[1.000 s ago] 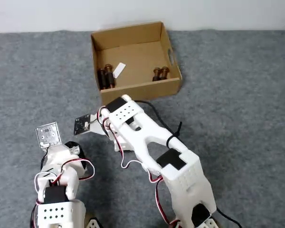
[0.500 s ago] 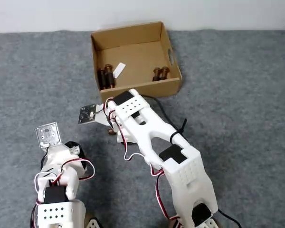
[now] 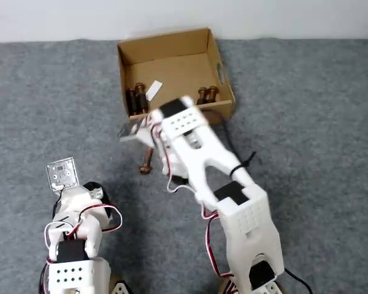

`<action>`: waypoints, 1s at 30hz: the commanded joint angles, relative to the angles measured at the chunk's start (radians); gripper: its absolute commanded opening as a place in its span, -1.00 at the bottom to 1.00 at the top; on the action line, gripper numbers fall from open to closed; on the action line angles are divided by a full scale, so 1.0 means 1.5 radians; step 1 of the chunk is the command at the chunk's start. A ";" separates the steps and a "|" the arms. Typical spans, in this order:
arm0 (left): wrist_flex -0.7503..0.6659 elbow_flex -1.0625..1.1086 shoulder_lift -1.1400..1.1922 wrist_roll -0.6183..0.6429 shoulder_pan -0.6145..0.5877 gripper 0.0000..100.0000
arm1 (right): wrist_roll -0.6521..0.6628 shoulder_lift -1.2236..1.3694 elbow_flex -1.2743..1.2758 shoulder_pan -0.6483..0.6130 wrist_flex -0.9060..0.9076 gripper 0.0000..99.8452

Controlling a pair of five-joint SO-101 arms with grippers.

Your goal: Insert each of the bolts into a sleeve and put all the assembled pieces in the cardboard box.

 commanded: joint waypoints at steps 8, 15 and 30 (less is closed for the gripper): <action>-0.019 -0.004 -0.002 -0.010 0.025 -0.99 | -0.239 -0.289 0.004 0.088 0.033 -0.98; -0.023 -0.007 -0.006 -0.013 0.034 -0.99 | -0.409 -0.527 0.180 0.159 0.033 -0.98; 0.150 -0.386 0.190 -0.079 0.098 -0.99 | -0.624 -0.960 0.533 0.443 0.029 -0.98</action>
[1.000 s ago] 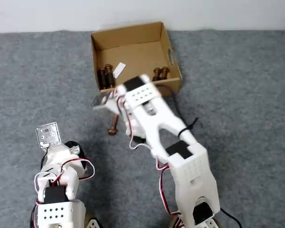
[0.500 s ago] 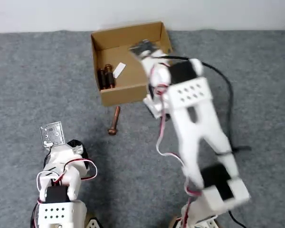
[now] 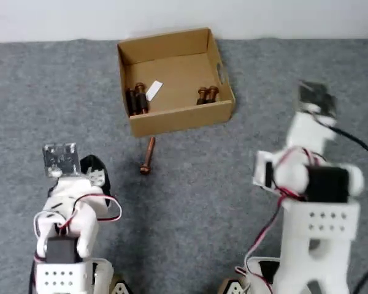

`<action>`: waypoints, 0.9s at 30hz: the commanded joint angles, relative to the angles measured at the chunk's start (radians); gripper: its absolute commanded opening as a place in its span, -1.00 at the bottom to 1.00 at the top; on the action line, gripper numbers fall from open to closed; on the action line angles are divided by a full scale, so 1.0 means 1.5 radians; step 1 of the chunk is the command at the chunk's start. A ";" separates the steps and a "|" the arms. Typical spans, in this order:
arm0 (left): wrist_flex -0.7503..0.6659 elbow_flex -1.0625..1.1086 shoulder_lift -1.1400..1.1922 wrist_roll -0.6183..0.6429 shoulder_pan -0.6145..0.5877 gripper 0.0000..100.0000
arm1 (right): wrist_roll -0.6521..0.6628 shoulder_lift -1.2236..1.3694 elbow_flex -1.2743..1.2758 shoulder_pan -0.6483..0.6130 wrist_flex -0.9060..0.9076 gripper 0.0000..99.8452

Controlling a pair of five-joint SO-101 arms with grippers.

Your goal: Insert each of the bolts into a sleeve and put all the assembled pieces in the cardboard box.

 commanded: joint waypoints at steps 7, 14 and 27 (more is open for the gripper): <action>0.060 -0.295 0.418 -0.007 0.052 -0.98 | -0.013 -0.128 0.100 0.144 0.023 -0.98; 0.119 -0.439 0.656 0.002 0.051 -0.67 | -0.013 -0.214 0.145 0.176 0.022 -0.98; 0.212 -0.752 1.016 0.025 0.052 -0.58 | -0.012 -0.267 0.174 0.172 -0.003 -0.98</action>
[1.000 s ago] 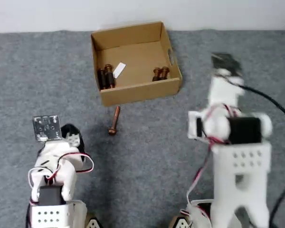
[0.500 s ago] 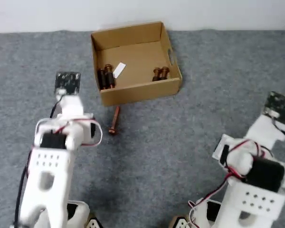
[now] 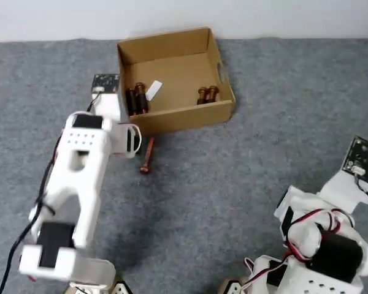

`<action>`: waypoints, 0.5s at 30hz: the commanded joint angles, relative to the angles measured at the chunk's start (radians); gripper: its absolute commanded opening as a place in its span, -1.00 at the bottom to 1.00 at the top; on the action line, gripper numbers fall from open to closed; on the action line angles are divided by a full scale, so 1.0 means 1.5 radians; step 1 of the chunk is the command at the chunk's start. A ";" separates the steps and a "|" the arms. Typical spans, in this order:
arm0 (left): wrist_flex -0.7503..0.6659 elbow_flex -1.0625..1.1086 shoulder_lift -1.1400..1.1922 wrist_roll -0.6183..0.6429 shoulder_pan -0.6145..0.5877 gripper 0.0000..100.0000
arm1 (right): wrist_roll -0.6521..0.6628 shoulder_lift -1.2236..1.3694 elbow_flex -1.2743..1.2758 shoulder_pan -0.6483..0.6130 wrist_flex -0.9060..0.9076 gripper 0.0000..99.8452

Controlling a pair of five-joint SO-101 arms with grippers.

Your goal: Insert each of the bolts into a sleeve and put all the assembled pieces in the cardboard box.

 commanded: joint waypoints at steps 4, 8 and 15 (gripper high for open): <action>0.088 -0.201 0.165 0.007 0.012 -0.58 | -0.004 0.002 -0.006 0.006 -0.003 -0.98; 0.160 -0.295 0.251 0.010 0.041 -0.58 | -0.004 0.002 -0.006 0.006 -0.003 -0.98; 0.200 -0.400 0.310 0.013 0.073 -0.58 | -0.004 0.002 -0.006 0.006 -0.003 -0.98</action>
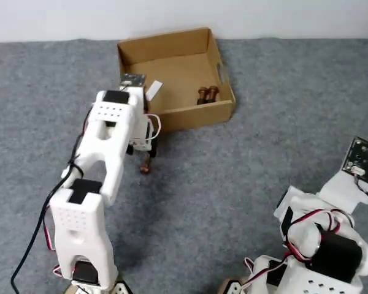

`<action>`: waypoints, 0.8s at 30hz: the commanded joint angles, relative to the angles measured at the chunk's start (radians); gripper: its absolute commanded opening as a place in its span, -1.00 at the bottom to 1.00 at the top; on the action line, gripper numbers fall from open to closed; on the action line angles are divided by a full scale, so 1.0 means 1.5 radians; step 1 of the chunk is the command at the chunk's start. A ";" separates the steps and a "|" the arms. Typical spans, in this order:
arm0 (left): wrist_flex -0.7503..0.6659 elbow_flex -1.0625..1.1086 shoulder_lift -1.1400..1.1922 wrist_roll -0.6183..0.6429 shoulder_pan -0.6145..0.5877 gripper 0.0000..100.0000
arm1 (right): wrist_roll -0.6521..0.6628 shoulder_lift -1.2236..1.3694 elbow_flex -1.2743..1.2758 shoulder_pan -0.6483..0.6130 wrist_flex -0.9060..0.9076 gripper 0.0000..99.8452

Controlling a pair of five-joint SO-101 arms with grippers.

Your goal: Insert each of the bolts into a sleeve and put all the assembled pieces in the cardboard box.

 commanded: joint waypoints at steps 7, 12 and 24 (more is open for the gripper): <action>0.025 -0.050 0.071 0.007 0.004 -0.58 | -0.004 -0.001 -0.006 0.006 -0.003 -0.98; 0.039 -0.055 0.104 0.071 0.007 -0.91 | -0.004 -0.001 -0.006 0.006 -0.002 -0.98; 0.169 -0.145 0.068 0.332 0.056 -0.99 | -0.004 0.002 -0.006 0.006 -0.002 -0.98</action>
